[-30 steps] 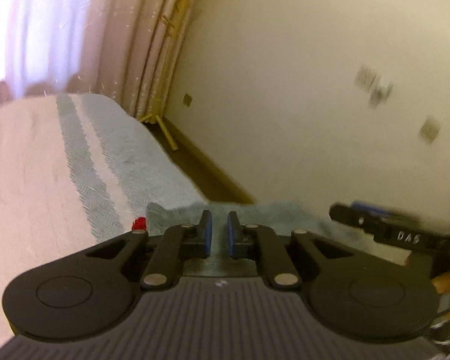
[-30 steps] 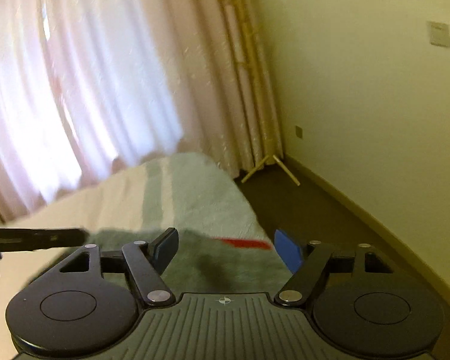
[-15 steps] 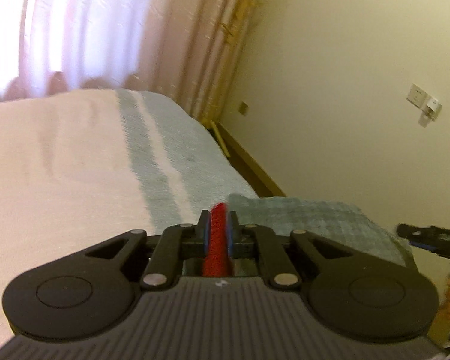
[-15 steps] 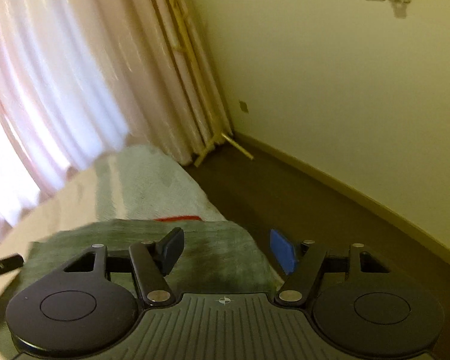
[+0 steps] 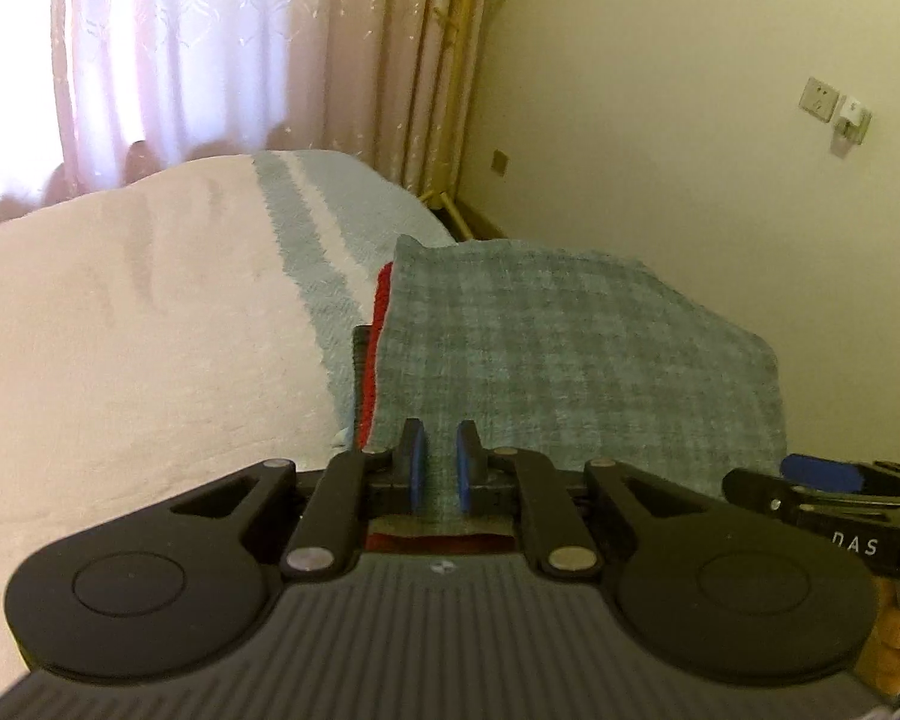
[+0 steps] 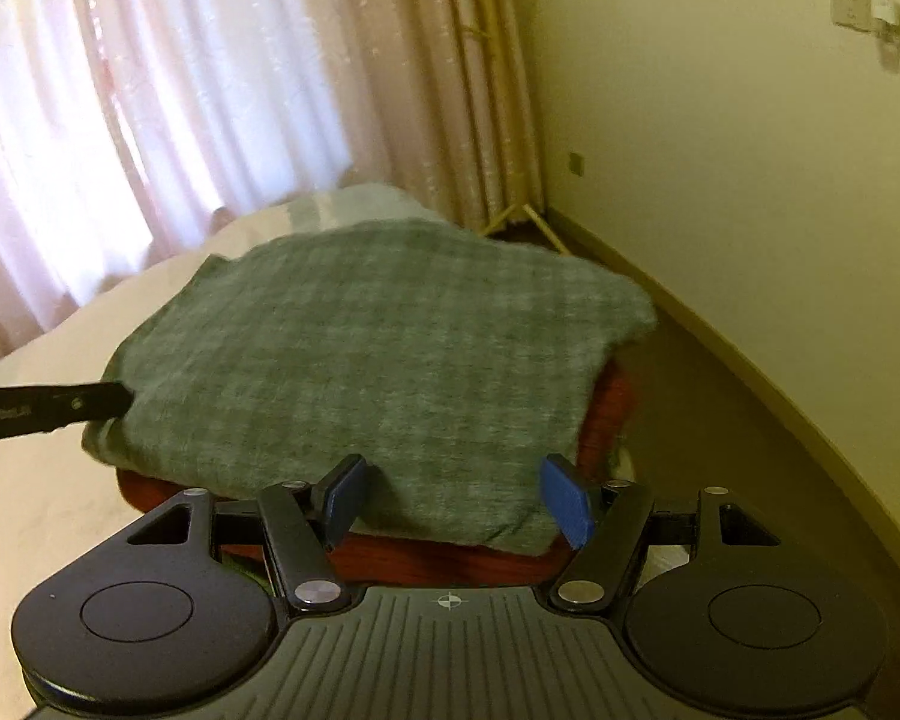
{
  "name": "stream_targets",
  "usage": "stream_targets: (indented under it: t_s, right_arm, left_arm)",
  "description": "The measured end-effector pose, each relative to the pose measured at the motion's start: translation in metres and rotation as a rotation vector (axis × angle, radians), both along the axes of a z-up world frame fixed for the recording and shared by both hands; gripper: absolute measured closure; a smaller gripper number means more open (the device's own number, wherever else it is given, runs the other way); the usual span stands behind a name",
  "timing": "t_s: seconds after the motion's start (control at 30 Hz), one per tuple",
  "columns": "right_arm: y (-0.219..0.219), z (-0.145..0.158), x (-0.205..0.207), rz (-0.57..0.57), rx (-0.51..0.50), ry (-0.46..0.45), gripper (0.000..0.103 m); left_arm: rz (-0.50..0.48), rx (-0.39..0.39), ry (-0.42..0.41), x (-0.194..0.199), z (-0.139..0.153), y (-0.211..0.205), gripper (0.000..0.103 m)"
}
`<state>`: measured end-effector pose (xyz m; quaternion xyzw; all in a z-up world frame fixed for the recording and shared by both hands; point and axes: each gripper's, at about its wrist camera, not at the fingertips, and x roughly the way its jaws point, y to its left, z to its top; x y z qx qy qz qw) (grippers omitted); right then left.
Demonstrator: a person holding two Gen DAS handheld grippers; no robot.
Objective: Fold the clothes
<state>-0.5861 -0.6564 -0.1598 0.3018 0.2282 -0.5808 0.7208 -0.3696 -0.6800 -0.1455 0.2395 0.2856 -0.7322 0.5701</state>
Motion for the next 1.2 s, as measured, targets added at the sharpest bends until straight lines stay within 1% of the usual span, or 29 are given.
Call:
stream_targets:
  t_s: [0.13,0.23,0.3,0.33,0.37,0.4,0.53,0.73,0.93,1.1,1.2]
  right_arm:
    - [0.008,0.017,-0.001,-0.021,0.009,-0.034,0.035]
    - [0.020,0.023,0.000,-0.033,0.038,-0.037,0.035]
    - [0.025,0.032,-0.002,-0.045,0.048,-0.047,0.033]
    - [0.027,0.036,-0.001,-0.053,0.045,-0.048,0.029]
    - [0.028,0.039,0.000,-0.060,0.040,-0.047,0.014]
    - [0.030,0.041,0.001,-0.068,0.036,-0.045,0.011]
    - [0.052,0.056,0.004,-0.069,0.010,-0.046,0.011]
    - [0.074,0.074,0.009,-0.082,0.000,-0.038,0.011]
    - [0.087,0.082,0.013,-0.095,-0.009,-0.031,0.010]
    - [0.096,0.087,0.017,-0.097,-0.006,-0.022,0.010]
    - [0.100,0.088,0.020,-0.095,-0.006,-0.019,0.010]
  left_arm:
    - [0.029,0.016,-0.029,-0.006,0.022,0.015,0.093]
    - [0.047,0.022,-0.046,-0.011,0.034,0.027,0.081]
    - [0.050,0.018,-0.054,-0.014,0.044,0.038,0.078]
    - [0.049,0.018,-0.060,-0.015,0.048,0.042,0.077]
    - [0.047,0.021,-0.068,-0.014,0.050,0.044,0.076]
    - [0.043,0.025,-0.078,-0.015,0.052,0.047,0.076]
    - [0.033,0.026,-0.103,-0.018,0.066,0.063,0.073]
    - [0.034,0.015,-0.121,-0.019,0.079,0.081,0.069]
    - [0.030,0.004,-0.136,-0.022,0.089,0.096,0.064]
    - [0.029,0.004,-0.149,-0.023,0.094,0.104,0.063]
    - [0.036,0.003,-0.163,-0.021,0.095,0.109,0.059]
